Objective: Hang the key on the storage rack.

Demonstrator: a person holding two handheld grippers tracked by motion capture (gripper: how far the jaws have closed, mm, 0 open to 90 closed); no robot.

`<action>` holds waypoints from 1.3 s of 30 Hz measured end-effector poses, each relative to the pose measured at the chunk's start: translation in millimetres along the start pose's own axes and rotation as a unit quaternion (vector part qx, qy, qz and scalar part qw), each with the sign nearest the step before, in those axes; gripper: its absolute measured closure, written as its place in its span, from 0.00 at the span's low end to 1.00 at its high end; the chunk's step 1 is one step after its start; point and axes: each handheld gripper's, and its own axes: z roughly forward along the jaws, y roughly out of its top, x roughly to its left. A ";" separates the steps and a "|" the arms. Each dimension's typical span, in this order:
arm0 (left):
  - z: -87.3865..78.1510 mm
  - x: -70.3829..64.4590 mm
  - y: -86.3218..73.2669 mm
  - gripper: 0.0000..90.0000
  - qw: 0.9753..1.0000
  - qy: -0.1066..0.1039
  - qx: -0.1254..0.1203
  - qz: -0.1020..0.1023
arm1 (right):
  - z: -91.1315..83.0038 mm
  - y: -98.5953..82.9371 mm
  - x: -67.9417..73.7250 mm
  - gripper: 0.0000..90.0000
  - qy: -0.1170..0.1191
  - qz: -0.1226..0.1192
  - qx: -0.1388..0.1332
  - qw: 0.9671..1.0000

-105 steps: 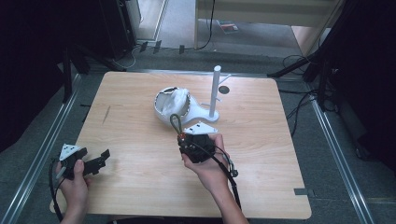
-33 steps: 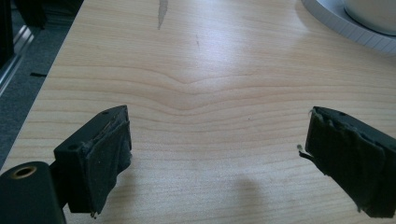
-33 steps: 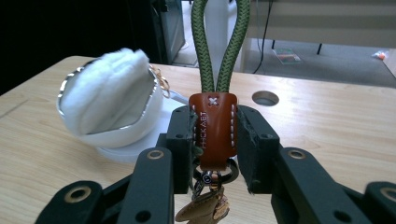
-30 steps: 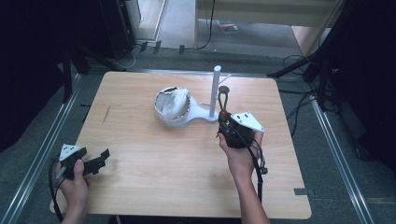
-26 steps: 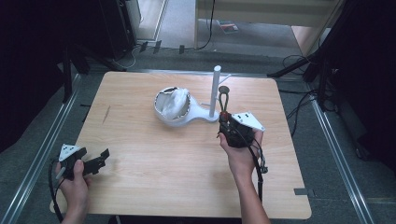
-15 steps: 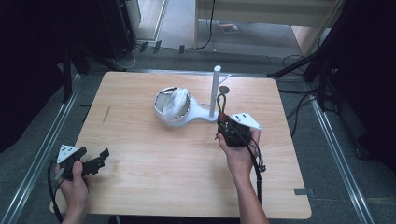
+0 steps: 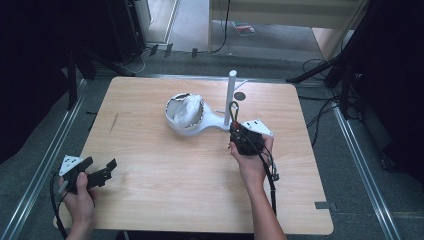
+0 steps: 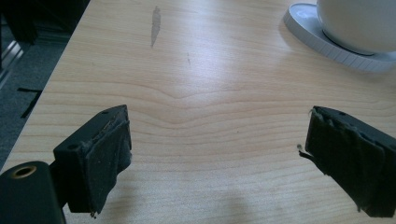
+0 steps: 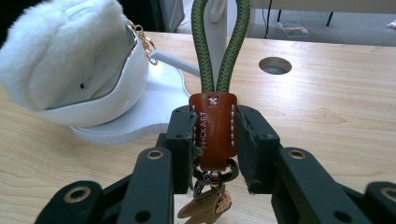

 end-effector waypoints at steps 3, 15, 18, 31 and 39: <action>-0.1 0.0 -0.1 0.09 1.000 0.000 -0.001 0.000 | 7.5 -2.6 0.6 0.76 0.000 -0.002 0.004 1.000; -0.3 0.4 -0.1 0.09 1.000 -0.002 -0.001 0.000 | 25.9 -8.0 -2.3 0.74 0.002 -0.005 0.006 1.000; -0.3 0.5 -0.1 0.09 1.000 -0.002 -0.001 0.000 | 27.7 -8.7 -3.3 0.65 0.014 0.001 0.008 1.000; -0.2 0.4 0.0 0.09 1.000 -0.002 0.000 0.000 | 11.6 -9.9 -7.0 0.22 0.046 -0.014 0.012 0.999; -0.2 0.1 -0.1 0.09 1.000 -0.001 -0.001 0.000 | -4.6 -17.5 -19.1 0.00 0.037 -0.008 0.030 0.999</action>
